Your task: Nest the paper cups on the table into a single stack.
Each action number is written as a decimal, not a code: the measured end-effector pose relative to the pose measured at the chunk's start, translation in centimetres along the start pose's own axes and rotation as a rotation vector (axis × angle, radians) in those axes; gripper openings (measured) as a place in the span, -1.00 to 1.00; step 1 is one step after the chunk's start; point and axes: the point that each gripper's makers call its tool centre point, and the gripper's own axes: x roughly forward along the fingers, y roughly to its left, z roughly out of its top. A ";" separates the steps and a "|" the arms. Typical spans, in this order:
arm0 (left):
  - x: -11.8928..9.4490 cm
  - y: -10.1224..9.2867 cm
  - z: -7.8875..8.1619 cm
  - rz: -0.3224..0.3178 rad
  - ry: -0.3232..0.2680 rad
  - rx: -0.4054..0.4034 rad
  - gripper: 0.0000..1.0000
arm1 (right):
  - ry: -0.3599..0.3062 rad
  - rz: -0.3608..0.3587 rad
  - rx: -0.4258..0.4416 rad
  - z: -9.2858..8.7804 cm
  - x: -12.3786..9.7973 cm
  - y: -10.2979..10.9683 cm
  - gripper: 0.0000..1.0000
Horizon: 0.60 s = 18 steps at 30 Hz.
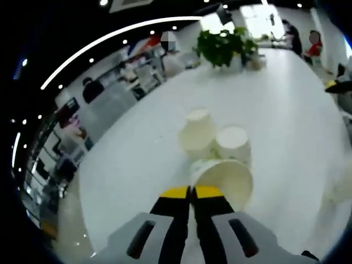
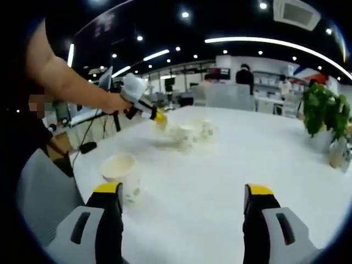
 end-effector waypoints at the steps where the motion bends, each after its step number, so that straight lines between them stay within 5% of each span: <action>1: -0.2 0.3 0.3 -0.012 0.005 0.010 -0.99 | 0.000 0.001 -0.001 0.0 0.0 0.0 0.78; 8: -1.9 0.3 0.4 -0.128 0.125 -0.004 -0.99 | -0.002 -0.001 -0.004 0.2 -0.1 -0.1 0.77; 13: -2.9 0.7 0.7 -0.143 0.180 0.014 -0.99 | -0.007 -0.005 -0.006 0.4 -0.1 -0.3 0.75; 18: -4.3 -1.2 1.4 -0.245 0.241 -0.009 -0.99 | 0.001 -0.010 -0.013 0.3 -0.2 -0.5 0.72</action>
